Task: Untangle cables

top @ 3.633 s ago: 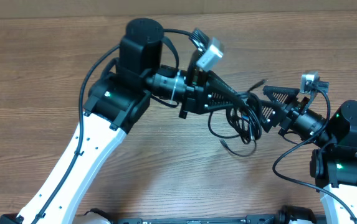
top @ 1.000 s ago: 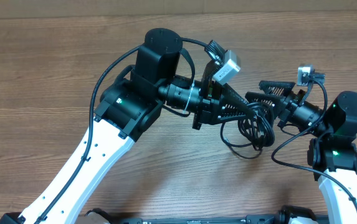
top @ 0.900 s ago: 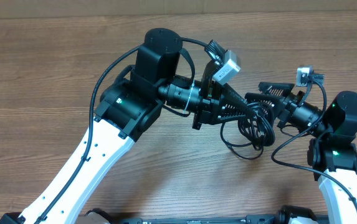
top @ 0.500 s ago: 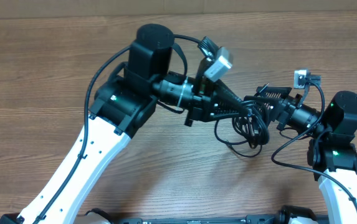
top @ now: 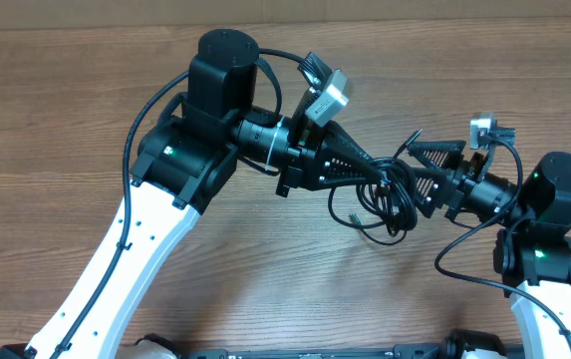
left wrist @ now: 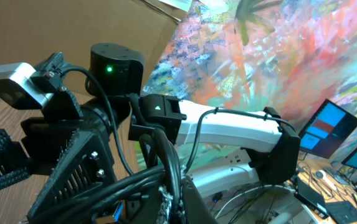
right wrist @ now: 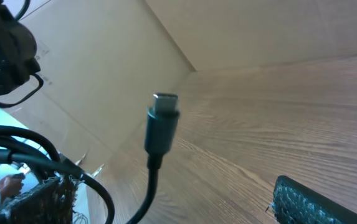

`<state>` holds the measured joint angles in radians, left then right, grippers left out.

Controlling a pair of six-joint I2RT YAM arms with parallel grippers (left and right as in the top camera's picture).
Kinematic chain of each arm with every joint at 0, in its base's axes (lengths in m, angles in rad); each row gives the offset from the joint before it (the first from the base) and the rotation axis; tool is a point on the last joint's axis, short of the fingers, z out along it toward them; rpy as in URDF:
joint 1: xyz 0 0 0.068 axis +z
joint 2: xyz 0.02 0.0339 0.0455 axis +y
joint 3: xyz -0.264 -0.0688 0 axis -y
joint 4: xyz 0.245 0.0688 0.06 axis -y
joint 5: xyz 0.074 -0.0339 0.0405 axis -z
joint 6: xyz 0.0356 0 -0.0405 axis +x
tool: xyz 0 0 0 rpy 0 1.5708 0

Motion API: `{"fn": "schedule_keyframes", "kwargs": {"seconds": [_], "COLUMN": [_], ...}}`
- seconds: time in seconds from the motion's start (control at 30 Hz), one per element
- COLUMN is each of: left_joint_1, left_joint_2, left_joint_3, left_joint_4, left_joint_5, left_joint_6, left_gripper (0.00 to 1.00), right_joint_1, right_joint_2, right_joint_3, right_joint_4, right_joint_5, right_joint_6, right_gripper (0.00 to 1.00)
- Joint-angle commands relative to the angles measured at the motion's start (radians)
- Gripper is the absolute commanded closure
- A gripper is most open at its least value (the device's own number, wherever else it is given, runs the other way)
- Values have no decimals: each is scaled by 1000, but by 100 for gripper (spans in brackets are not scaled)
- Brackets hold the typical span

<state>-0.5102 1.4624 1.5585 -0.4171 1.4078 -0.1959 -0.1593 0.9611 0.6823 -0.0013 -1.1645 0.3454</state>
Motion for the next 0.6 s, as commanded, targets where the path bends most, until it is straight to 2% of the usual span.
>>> {"fn": "schedule_keyframes", "kwargs": {"seconds": [0.0, 0.57], "left_joint_1": [1, -84], "left_joint_2": [-24, -24], "left_joint_3": [22, 22], "left_joint_4": [11, 106], "left_joint_5": [33, -10], "left_joint_6": [39, 62], "left_gripper": [96, 96], "right_joint_1": [-6, -5], "right_joint_2": [-13, -13], "right_joint_3": [5, 5], "right_joint_4": [11, 26], "right_joint_5": [-50, -95], "right_joint_6": [-11, -15], "right_gripper": [0, 0]}}
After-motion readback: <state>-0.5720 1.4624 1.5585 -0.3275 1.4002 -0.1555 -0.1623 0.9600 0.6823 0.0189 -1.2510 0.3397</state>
